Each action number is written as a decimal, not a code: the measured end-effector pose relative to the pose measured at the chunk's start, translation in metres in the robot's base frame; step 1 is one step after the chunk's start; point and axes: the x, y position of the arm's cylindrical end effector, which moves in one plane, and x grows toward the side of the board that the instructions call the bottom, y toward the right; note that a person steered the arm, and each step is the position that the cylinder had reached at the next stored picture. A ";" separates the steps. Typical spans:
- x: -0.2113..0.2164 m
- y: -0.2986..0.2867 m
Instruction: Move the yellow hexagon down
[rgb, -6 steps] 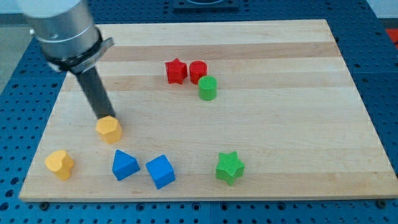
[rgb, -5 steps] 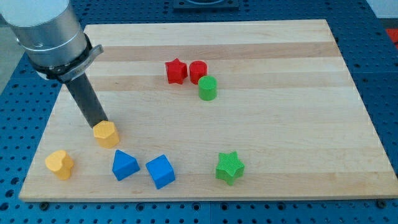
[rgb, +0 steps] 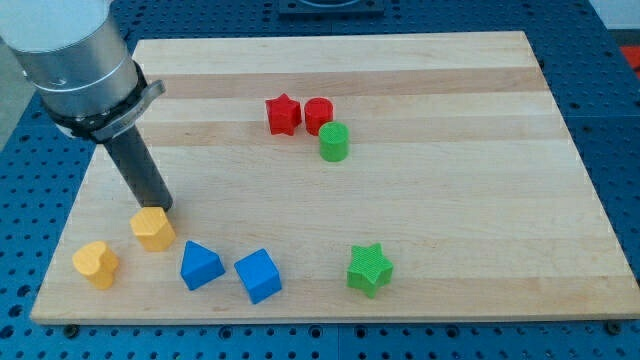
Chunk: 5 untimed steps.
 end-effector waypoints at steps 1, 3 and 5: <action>-0.009 0.003; 0.005 0.000; 0.024 -0.012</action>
